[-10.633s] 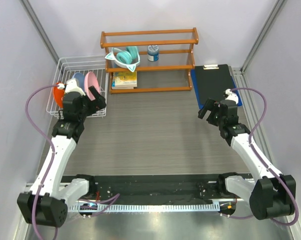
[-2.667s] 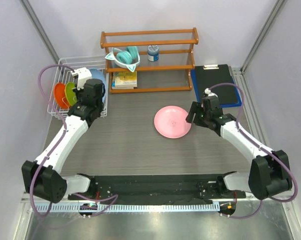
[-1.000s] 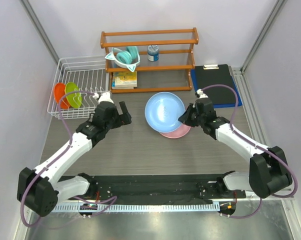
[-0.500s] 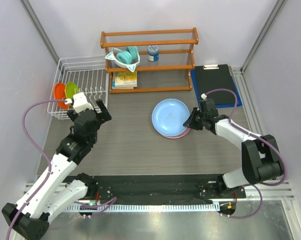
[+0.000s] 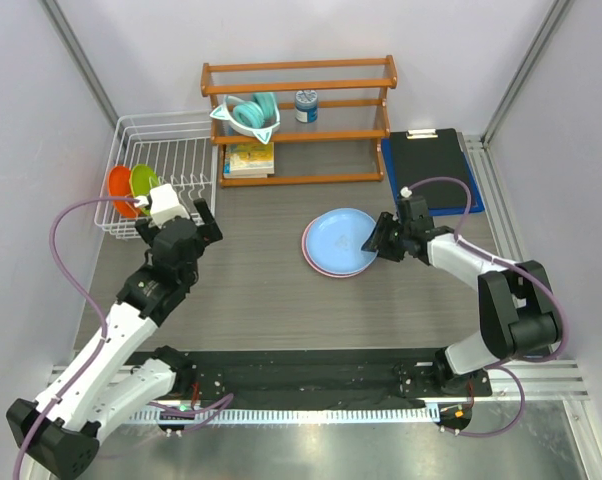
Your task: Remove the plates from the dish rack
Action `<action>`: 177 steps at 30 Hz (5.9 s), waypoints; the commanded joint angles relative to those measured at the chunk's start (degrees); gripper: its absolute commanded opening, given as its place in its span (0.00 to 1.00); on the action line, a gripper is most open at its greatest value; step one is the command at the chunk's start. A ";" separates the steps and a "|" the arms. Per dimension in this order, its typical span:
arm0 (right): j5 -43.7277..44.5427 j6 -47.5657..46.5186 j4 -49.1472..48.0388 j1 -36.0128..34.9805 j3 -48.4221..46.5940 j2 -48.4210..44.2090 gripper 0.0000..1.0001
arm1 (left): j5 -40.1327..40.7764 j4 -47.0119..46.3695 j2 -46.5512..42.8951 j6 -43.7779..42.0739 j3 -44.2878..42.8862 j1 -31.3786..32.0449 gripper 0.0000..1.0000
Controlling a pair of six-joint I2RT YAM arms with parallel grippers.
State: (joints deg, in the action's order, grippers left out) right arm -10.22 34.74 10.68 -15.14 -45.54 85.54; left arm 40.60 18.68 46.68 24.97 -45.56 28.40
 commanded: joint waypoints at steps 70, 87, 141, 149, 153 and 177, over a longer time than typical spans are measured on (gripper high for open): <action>1.43 -9.08 -0.22 0.28 -10.80 11.84 0.61 | -10.36 -12.17 56.95 -4.14 -28.79 -37.98 0.07; 1.60 -9.17 0.22 0.28 -10.18 10.45 0.61 | 1.31 -13.92 46.77 -10.64 -26.34 -34.65 0.00; -15.45 1.21 -17.45 -13.43 -6.84 -3.72 0.64 | -61.43 -10.85 18.37 15.72 1.70 -7.58 0.00; -15.53 1.65 -19.02 -13.69 -6.84 0.50 0.58 | -62.13 -12.08 17.75 15.90 3.28 -4.41 0.00; -17.72 2.26 -20.95 -13.78 -6.58 2.00 0.46 | -63.97 -13.14 18.36 15.37 3.11 -3.88 0.00; -3.33 0.86 -7.70 -1.74 -1.13 -5.12 0.01 | -23.42 0.22 10.47 5.54 -0.67 -3.79 0.61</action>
State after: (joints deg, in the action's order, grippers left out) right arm -16.01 36.14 0.47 -18.46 -46.70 81.36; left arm 0.49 16.29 63.40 34.61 -44.27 24.62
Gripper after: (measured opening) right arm 0.066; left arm 0.601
